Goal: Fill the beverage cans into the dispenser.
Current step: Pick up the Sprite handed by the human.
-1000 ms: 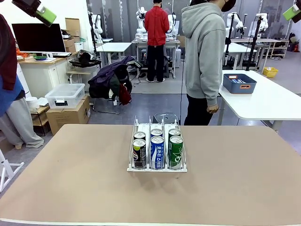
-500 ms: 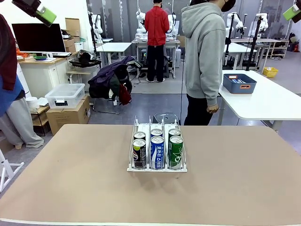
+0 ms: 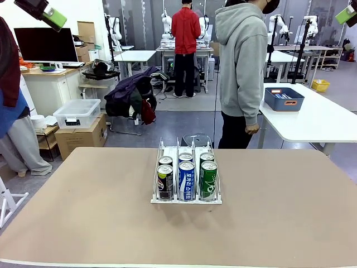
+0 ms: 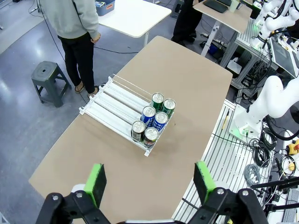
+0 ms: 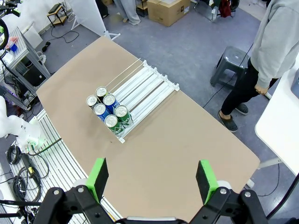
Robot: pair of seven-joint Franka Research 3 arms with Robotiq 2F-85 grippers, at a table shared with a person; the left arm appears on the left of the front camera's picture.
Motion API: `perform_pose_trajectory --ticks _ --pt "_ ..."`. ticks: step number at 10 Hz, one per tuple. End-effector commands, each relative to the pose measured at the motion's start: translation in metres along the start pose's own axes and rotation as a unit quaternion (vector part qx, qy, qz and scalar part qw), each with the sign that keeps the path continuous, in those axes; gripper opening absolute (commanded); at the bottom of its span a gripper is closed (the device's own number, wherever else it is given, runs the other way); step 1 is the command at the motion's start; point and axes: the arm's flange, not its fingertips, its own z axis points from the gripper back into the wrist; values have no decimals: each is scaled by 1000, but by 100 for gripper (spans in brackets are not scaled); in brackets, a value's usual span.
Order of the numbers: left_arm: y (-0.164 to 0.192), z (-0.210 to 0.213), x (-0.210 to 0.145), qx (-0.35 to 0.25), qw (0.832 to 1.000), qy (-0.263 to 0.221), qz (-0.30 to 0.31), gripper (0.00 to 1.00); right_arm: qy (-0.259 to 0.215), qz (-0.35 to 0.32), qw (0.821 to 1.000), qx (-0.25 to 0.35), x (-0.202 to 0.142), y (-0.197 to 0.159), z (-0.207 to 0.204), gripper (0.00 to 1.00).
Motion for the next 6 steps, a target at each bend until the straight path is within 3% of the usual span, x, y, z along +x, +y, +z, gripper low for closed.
perform_pose_trajectory --ticks 1,6 --pt "-1 1 -1 1 1000 4 -2 100 -5 -4 1000 1 -1 0 0 100" --pt "-1 1 -1 1 1000 4 -2 100 -5 -4 1000 1 -1 0 0 100"
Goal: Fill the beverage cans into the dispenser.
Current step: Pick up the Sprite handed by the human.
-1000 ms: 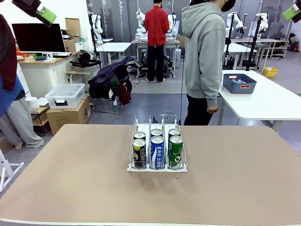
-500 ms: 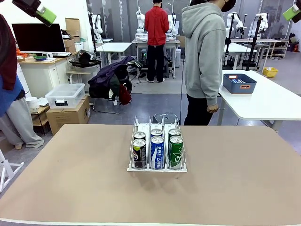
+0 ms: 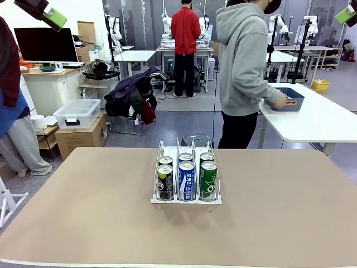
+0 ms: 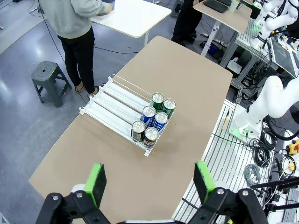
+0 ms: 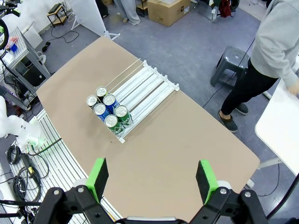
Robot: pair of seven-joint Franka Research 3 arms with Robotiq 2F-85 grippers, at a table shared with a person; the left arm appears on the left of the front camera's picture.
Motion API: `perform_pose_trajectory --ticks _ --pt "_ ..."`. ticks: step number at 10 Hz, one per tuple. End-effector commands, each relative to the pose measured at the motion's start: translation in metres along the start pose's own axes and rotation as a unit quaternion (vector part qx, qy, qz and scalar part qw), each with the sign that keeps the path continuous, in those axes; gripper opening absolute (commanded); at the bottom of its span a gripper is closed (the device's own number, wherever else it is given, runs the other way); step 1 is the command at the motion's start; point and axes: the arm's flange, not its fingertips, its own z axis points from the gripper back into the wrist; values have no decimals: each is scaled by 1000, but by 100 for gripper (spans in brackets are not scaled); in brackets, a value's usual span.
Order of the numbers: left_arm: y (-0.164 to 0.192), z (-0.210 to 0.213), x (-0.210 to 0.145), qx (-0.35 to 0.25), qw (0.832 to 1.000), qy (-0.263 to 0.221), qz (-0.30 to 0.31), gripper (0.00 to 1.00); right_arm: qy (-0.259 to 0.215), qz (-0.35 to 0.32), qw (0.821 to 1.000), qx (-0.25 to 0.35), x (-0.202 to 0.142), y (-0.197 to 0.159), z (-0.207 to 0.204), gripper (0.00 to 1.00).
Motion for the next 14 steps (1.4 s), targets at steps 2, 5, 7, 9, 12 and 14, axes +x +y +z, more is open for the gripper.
perform_pose_trajectory --ticks 2,5,7,9,12,14 --pt "-1 1 -1 1 1000 4 -2 100 -5 -4 1000 1 -1 0 0 100" --pt "-1 1 -1 1 1000 4 -2 100 -5 -4 1000 1 -1 0 0 100" --pt "-1 1 -1 1 1000 4 -2 100 -5 -4 1000 1 -1 0 0 100" --pt "-1 1 -1 1 1000 4 -2 100 -5 -4 1000 1 -1 0 0 100" --pt "-1 1 -1 1 1000 4 -2 100 -5 -4 1000 1 -1 0 0 100" --pt "-1 1 -1 1 1000 4 -2 100 -5 -4 1000 1 -1 0 0 100"
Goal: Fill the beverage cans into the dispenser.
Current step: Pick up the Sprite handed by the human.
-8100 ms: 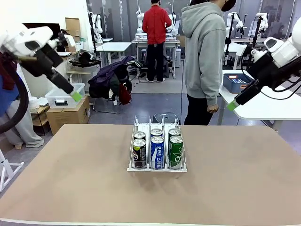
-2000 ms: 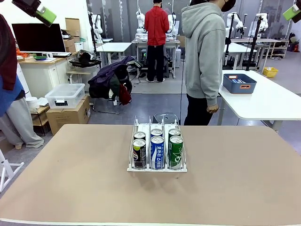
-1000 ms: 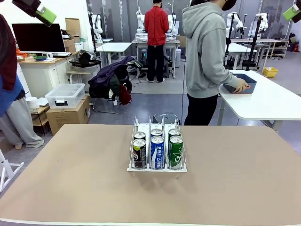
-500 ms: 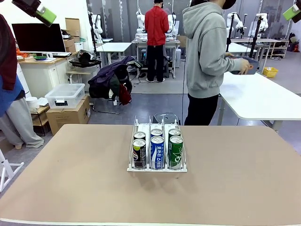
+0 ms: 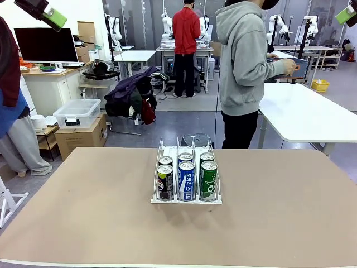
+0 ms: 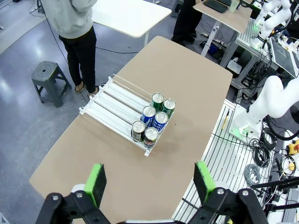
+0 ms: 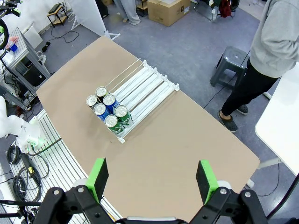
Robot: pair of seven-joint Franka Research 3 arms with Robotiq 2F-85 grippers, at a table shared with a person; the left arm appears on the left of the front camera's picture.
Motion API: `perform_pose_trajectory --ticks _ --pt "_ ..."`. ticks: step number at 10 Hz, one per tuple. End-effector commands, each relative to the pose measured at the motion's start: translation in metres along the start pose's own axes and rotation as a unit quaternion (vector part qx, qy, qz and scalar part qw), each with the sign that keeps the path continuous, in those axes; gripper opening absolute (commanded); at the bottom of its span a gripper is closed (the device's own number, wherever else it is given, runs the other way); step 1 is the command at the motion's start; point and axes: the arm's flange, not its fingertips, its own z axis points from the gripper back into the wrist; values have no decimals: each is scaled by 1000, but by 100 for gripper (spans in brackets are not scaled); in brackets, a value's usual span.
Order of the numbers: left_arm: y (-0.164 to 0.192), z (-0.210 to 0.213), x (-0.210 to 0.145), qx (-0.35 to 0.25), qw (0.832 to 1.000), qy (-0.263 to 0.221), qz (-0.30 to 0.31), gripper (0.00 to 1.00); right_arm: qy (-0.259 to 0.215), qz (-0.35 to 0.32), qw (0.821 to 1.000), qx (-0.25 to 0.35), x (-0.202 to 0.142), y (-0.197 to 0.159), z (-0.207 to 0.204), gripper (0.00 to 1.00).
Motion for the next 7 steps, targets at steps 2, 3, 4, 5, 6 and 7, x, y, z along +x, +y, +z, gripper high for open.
perform_pose_trajectory --ticks 2,3,4,5,6,7 --pt "-1 1 -1 1 1000 4 -2 100 -5 -4 1000 1 -1 0 0 100" --pt "-1 1 -1 1 1000 4 -2 100 -5 -4 1000 1 -1 0 0 100" --pt "-1 1 -1 1 1000 4 -2 100 -5 -4 1000 1 -1 0 0 100" --pt "-1 1 -1 1 1000 4 -2 100 -5 -4 1000 1 -1 0 0 100" --pt "-1 1 -1 1 1000 4 -2 100 -5 -4 1000 1 -1 0 0 100" --pt "-1 1 -1 1 1000 4 -2 100 -5 -4 1000 1 -1 0 0 100"
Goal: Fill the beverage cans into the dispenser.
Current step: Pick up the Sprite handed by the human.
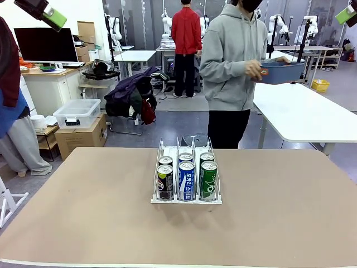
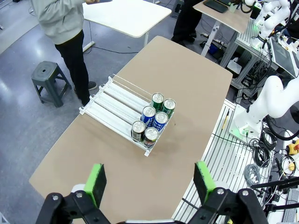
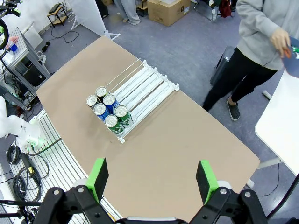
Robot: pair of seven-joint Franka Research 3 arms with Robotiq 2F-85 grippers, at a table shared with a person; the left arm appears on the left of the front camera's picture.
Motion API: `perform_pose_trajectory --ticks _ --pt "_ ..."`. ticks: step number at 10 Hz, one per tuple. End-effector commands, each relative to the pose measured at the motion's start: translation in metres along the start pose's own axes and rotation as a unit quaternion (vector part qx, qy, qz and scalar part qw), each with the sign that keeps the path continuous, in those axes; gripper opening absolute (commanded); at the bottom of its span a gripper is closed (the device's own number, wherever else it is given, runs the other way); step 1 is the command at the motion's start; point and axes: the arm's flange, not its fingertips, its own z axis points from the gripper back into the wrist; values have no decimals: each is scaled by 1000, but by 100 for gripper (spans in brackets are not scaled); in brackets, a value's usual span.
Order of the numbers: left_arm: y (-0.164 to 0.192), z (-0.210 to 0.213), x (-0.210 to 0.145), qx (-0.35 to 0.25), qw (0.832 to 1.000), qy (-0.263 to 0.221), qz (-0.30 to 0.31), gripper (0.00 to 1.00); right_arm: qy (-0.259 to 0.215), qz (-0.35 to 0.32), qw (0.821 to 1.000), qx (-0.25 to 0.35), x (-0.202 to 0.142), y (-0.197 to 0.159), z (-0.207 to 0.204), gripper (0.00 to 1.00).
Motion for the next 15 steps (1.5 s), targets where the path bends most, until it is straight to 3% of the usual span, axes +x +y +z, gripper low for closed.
perform_pose_trajectory --ticks 1,15 --pt "-1 1 -1 1 1000 4 -2 100 -5 -4 1000 1 -1 0 0 100" --pt "-1 1 -1 1 1000 4 -2 100 -5 -4 1000 1 -1 0 0 100"
